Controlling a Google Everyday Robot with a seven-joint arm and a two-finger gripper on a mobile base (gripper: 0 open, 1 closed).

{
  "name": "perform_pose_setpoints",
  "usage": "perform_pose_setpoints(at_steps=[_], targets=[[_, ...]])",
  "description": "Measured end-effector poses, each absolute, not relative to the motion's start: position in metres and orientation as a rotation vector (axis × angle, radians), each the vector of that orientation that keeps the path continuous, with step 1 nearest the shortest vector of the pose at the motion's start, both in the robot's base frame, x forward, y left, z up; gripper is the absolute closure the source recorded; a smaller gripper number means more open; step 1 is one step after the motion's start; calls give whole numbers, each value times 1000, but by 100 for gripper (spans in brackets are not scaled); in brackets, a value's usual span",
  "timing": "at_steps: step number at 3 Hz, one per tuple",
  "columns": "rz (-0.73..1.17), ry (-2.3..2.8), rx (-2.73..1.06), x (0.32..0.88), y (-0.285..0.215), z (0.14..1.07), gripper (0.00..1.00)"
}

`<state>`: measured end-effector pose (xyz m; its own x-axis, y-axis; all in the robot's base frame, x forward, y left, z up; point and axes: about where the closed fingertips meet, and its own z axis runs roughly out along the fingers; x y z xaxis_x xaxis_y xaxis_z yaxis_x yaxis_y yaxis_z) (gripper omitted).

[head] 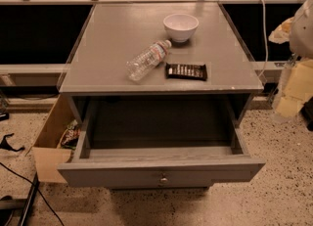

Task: Place water bottle into top drawer

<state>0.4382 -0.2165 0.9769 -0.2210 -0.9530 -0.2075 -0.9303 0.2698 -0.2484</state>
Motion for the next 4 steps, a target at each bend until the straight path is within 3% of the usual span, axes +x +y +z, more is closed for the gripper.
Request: perform_pose_setpoints(at_steps=[2, 4], targets=[[-109, 2131, -1775, 451, -207, 979, 0], [-224, 1683, -2102, 511, -150, 980, 0]])
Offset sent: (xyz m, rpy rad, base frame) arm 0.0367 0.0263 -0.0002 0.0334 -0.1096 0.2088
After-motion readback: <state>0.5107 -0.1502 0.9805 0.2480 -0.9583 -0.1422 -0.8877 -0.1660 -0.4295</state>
